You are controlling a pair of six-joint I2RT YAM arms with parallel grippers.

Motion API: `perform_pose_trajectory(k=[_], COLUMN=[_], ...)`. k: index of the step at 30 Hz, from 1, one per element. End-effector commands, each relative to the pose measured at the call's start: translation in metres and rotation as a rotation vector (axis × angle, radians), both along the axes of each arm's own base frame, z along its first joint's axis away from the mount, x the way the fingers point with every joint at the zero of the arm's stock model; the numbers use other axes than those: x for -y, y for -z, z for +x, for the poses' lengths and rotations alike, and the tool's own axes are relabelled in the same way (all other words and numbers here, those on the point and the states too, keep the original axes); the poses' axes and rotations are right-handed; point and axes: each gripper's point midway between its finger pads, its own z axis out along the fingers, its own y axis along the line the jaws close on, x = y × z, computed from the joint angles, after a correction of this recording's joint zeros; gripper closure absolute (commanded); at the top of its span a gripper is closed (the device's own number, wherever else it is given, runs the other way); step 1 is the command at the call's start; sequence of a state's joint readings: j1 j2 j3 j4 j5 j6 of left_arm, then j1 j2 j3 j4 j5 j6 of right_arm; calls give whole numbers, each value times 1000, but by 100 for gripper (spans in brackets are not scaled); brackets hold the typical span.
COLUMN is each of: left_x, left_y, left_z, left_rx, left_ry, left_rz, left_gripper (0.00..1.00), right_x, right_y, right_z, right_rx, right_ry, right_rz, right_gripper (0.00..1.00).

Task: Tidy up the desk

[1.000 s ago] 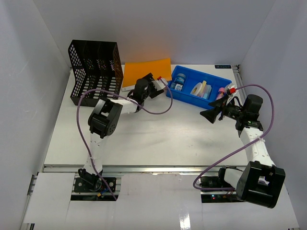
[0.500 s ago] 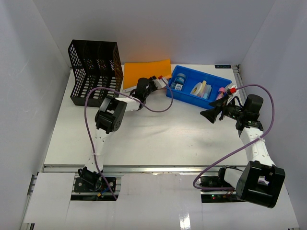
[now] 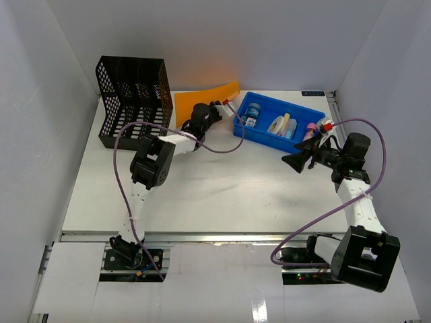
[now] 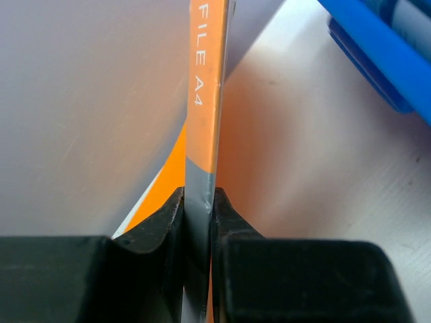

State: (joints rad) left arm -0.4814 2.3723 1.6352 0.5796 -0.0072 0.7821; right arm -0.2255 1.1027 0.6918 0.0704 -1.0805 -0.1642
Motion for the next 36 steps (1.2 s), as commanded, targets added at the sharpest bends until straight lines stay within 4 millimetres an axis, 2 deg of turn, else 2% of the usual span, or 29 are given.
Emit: perform_pose_trajectory(k=[1,3,8,11,13,17,20,25,29,36], left_x=[-12,-13,-21,-32,-44,-68,-78,-61,-48,-45], left_y=[-139,-168,-222,-239,-260,-279,-280,-269,-262,-230], left_z=[-11,-19,-44,-63,-76,-109,-135,-189,-247,-337], left_rx=[93,81,16,-62,-81,-118,-166,-330,-472,-663], left_ry=[-45,-41,9,54,89,159,208,393,562,757], left_rz=[-251,-320,-474,-582,-652,-734,-783,-800,-837,-838], left_gripper=[100,100,100,100,100,100,100,100,100,100], right_x=[2,2,4,5,6,8,6,-5,-24,-65], right_y=[-20,-20,-20,-20,-20,-20,-18,-21,-21,-19], right_z=[2,2,2,3,3,4,2,-9,-23,-38], right_rx=[56,58,61,61,62,64,57,49,47,46], right_ry=[-11,-10,-2,4,8,14,2,-88,-221,-425], right_rz=[-3,-4,-6,-8,-8,-10,-4,41,73,80], right_gripper=[10,10,10,10,10,10,10,10,10,10])
